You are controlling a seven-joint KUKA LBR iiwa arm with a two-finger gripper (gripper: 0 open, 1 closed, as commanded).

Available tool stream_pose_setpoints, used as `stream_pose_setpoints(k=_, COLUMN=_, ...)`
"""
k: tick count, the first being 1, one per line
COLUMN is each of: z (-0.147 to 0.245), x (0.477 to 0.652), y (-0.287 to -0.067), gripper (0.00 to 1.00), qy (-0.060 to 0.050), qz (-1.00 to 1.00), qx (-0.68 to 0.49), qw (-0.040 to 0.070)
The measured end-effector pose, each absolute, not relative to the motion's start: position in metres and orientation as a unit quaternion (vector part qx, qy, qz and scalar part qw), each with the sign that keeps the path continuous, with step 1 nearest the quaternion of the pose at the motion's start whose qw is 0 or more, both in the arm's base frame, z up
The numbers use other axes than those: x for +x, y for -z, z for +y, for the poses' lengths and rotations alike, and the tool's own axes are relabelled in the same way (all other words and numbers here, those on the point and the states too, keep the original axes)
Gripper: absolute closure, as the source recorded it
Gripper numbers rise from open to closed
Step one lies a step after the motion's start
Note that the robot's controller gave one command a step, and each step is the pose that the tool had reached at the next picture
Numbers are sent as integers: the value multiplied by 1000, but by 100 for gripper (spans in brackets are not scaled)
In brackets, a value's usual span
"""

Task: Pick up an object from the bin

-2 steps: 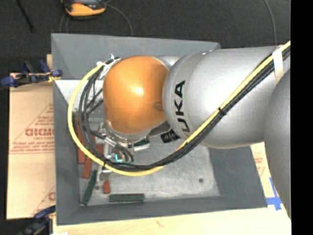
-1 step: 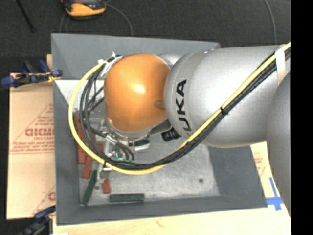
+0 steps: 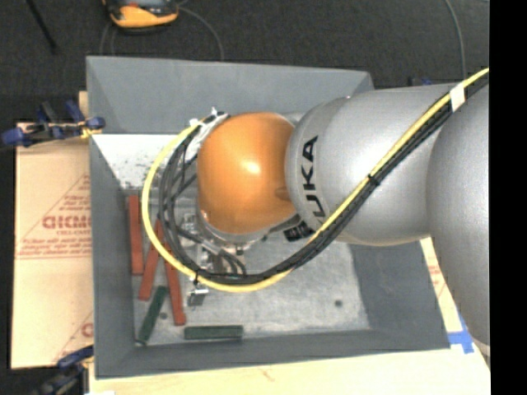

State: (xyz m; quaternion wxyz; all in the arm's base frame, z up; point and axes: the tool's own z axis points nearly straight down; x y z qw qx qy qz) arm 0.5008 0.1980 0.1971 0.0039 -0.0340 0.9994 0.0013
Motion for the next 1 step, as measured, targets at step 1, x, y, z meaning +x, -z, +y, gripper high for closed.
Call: stream_pose_setpoints(k=1, z=179, x=501, y=-137, gripper=0, qy=-1, qz=1000, qx=-20, qw=3)
